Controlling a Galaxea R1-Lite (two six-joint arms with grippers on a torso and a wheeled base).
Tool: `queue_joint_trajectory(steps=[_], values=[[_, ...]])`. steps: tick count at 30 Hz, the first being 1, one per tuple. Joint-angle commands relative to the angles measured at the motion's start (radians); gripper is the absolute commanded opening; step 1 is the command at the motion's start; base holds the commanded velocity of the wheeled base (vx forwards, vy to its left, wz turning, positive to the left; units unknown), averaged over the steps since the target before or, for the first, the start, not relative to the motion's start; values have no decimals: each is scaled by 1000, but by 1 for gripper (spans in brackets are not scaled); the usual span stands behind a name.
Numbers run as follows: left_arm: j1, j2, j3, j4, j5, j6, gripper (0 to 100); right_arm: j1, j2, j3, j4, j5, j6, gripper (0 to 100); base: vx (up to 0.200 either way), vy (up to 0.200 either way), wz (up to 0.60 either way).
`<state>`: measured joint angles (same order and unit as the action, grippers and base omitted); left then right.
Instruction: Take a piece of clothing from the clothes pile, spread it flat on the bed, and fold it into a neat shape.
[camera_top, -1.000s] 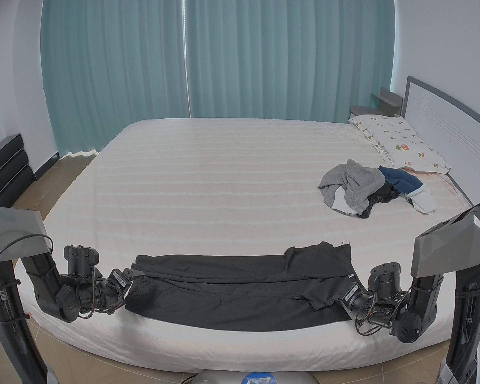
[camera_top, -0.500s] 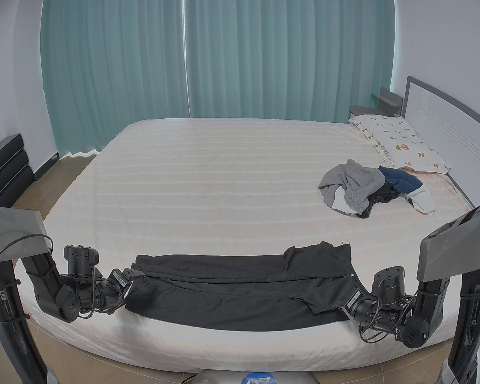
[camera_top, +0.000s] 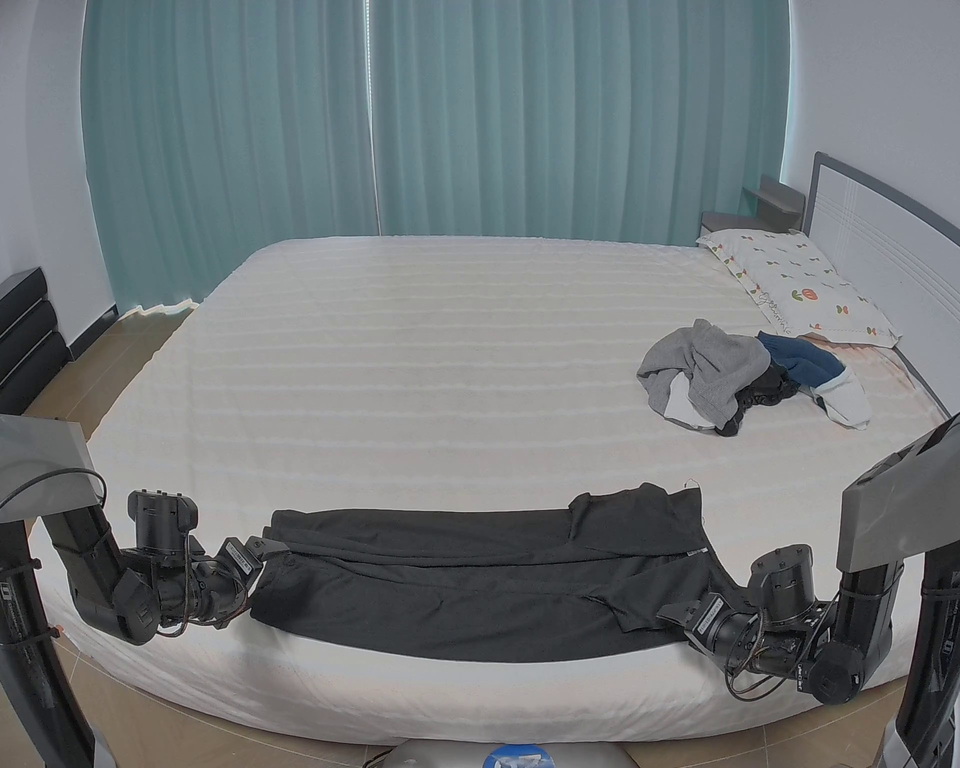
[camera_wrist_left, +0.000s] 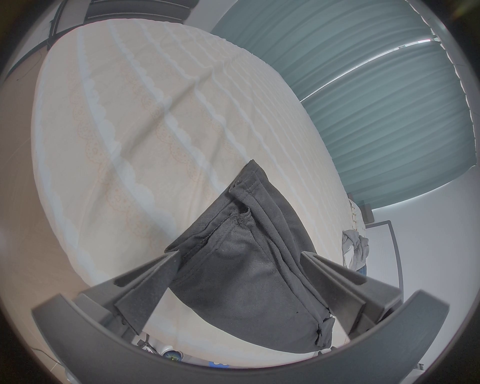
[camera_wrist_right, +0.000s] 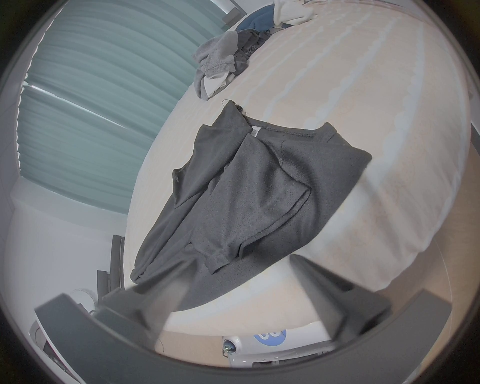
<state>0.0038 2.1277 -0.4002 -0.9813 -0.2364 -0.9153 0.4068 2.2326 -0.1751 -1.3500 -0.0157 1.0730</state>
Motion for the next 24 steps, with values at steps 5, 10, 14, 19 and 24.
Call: queue_joint_trajectory(steps=[5,10,14,19,24], values=[[1,2,0,0,0,1,100,10,-142,46,-5,-3,-44,100,0,0,0],[1,2,0,0,0,1,100,6,-228,46,-3,8,-44,100,0,0,0],[1,2,0,0,0,1,100,0,-222,42,6,7,-44,100,0,0,0],[1,2,0,0,0,1,100,-74,-146,29,-6,33,-54,100,0,0,0],[1,2,0,0,0,1,100,-132,-87,22,-40,105,-77,100,0,0,0]])
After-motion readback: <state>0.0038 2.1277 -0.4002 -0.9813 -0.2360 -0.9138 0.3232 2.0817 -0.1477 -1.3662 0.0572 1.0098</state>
